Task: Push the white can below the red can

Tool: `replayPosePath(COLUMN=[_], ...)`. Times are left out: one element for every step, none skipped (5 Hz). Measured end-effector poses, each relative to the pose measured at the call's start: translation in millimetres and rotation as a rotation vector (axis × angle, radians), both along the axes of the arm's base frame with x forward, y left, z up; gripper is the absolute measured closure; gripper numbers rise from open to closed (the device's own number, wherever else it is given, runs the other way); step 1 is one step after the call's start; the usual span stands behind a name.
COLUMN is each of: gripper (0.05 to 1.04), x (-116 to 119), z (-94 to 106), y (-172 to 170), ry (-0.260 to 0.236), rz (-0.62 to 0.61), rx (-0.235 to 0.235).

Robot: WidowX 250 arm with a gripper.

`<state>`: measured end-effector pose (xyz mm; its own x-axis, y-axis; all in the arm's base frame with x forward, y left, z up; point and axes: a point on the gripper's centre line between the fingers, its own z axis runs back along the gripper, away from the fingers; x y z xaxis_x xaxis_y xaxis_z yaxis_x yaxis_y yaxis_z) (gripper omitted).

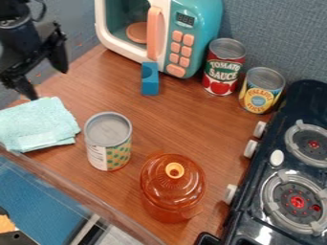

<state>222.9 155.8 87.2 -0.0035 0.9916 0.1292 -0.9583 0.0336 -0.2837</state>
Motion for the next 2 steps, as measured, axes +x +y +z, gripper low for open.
replayPosePath(gripper=[0.084,0.084], x=[-14,-29], z=[-1.1,-13.0], y=[-4,-14], ry=[0.100,0.215], rz=[-0.196,-0.433], rx=[0.026,0.080])
